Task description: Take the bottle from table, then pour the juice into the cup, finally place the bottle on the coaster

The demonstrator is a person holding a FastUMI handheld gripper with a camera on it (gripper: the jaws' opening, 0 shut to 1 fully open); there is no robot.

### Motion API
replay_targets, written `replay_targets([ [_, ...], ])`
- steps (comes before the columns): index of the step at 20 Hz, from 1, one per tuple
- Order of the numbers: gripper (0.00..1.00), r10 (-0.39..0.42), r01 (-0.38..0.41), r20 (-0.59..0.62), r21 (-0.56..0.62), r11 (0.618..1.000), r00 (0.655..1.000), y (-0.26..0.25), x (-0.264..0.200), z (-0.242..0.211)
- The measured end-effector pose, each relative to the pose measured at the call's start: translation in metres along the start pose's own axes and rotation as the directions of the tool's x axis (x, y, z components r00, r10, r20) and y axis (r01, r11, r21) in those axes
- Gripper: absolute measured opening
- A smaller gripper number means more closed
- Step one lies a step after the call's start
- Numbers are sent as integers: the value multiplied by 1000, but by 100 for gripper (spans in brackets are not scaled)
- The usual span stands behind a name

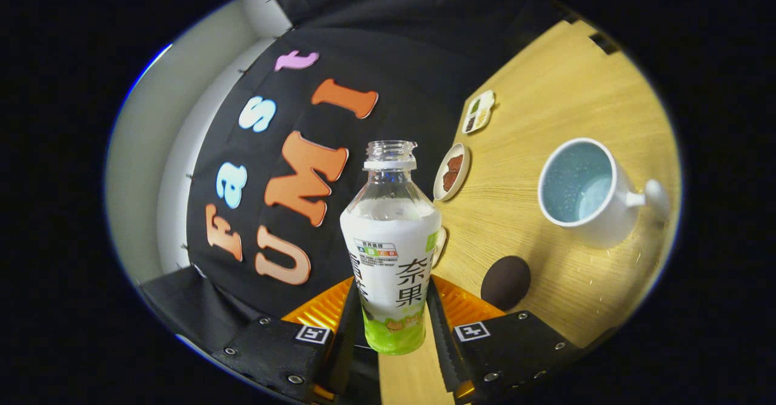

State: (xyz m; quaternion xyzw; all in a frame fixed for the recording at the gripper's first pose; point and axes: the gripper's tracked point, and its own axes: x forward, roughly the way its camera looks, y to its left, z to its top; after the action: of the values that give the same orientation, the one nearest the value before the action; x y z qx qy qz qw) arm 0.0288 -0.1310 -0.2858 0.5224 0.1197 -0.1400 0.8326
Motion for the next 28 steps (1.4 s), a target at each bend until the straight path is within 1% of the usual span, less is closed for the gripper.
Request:
replay_targets([
  [1,60,3,-3,-2,-103,995,1000,-2,0,2],
  [2,60,19,-19,-3,-211,977,1000,-2,-1,2],
  [3,60,40,-37,4,-290,956,999,-1,-2,5],
  [5,60,116,-100,19,-396,913,993,3,-7,14],
  [6,60,139,-114,23,-439,891,990,2,-9,18],
  [7,59,147,-108,39,-502,858,988,2,-9,22],
  [9,59,146,-84,48,-630,772,988,4,-3,23],
  [11,60,143,-66,44,-730,681,989,1,2,24],
  [15,60,85,-14,32,-873,487,996,-16,13,12],
  [16,60,70,-6,28,-892,451,997,-18,17,10],
  [17,60,55,-12,13,-903,430,998,-21,18,4],
  [20,60,1,2,3,-922,387,1000,-35,29,-2],
  [22,60,-29,4,-8,-928,373,1000,-46,34,-6],
  [26,60,-76,8,-24,-921,388,997,-64,41,-12],
  [28,60,-89,11,-27,-915,403,996,-72,42,-10],
])
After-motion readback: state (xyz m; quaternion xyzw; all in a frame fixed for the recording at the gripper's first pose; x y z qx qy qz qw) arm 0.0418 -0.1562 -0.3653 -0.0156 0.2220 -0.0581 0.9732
